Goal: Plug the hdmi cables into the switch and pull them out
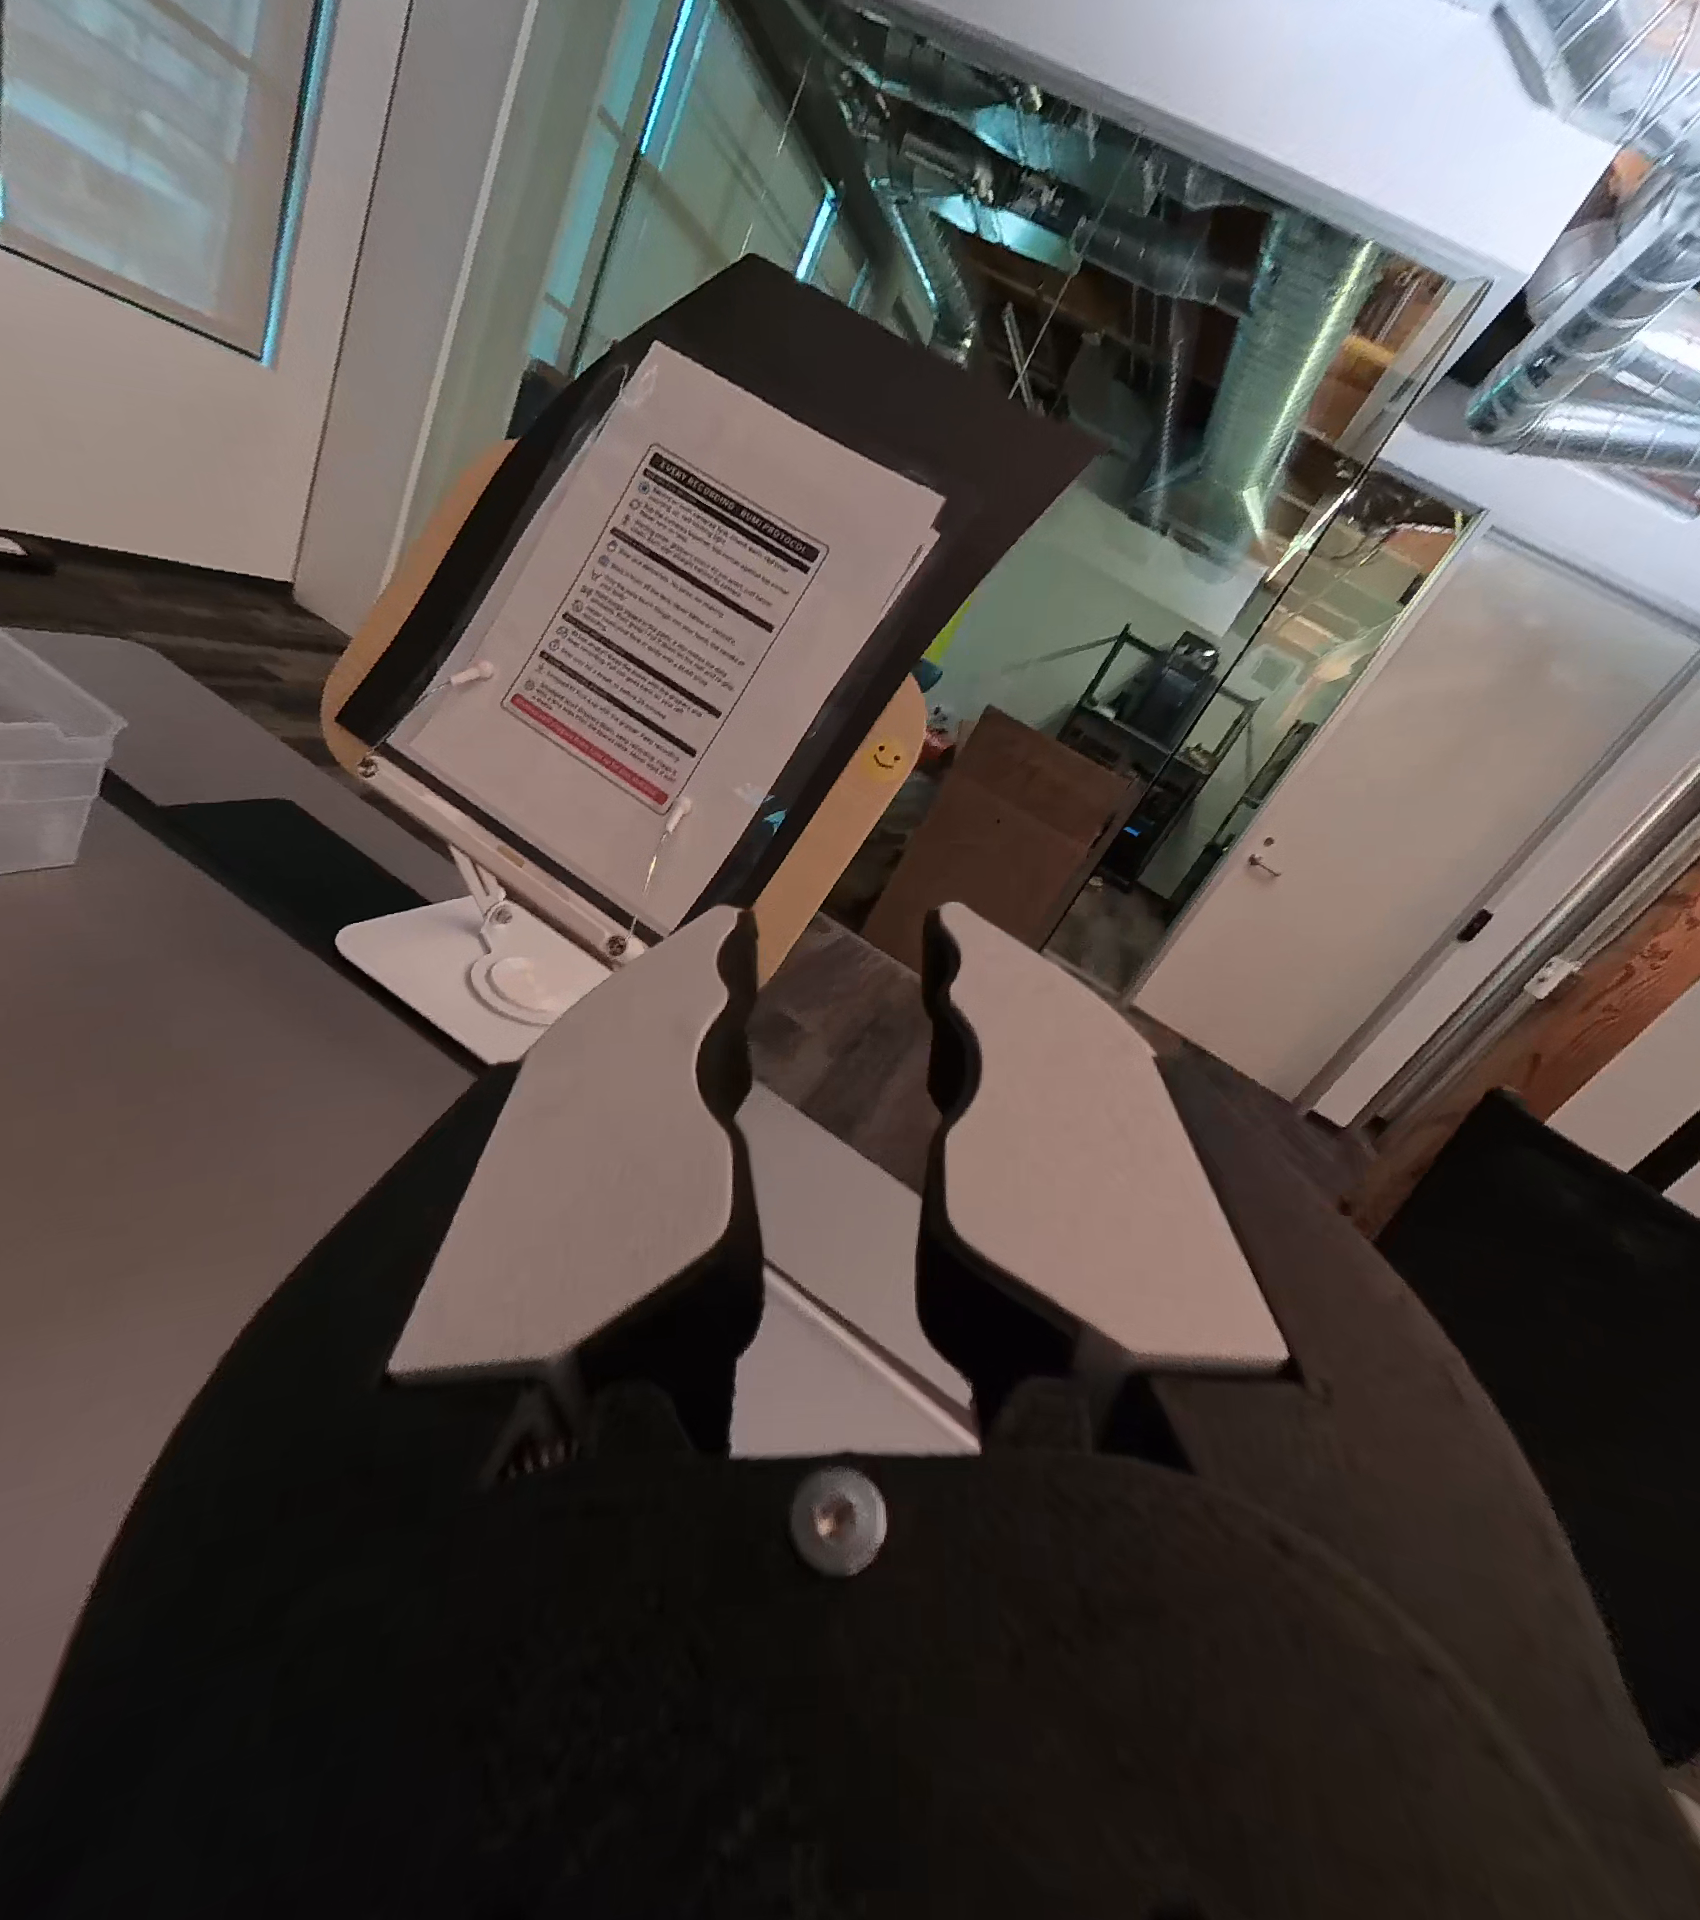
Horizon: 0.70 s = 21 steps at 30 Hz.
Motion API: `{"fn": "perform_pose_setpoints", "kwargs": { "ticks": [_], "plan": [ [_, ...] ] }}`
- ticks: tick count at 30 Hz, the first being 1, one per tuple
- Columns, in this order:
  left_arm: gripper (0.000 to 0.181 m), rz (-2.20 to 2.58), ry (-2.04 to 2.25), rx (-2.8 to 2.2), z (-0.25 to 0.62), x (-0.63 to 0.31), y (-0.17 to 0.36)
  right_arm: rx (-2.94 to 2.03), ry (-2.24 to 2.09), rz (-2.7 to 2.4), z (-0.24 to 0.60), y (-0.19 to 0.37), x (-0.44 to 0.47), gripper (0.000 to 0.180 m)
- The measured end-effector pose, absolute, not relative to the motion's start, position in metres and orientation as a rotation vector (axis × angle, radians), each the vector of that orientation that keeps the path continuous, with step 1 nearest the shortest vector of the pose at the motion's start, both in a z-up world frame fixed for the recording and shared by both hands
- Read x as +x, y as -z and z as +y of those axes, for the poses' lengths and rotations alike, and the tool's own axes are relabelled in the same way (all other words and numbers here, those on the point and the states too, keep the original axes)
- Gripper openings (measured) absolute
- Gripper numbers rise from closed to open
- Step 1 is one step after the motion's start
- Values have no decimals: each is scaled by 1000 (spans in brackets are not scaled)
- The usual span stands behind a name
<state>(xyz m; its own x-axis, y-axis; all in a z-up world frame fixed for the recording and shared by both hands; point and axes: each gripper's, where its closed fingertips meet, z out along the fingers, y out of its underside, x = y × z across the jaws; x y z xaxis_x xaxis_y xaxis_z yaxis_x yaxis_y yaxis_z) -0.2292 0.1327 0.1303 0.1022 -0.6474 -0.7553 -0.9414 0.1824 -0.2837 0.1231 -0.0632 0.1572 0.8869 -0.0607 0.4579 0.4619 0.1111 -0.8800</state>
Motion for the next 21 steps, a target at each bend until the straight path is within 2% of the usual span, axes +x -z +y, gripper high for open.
{"fn": "perform_pose_setpoints", "kwargs": {
  "ticks": [1, 6, 9, 17, 21],
  "plan": [
    [7, 1671, -377, -1572, 114, -214, -117, -1424, 381, -340, -65, -156, 124, 30],
    [7, 1989, -14, -1765, 38, -156, -24, -1450, 326, -335, -74, -153, 126, 31],
    [7, 2116, 41, -1793, 24, -135, 22, -1464, 307, -334, -75, -150, 129, 31],
    [7, 2276, 162, -1963, 62, -95, 101, -1501, 268, -323, -65, -139, 136, 31],
    [7, 2193, 296, -2140, 86, -78, 131, -1551, 287, -338, -55, -127, 139, 31]
  ]
}}
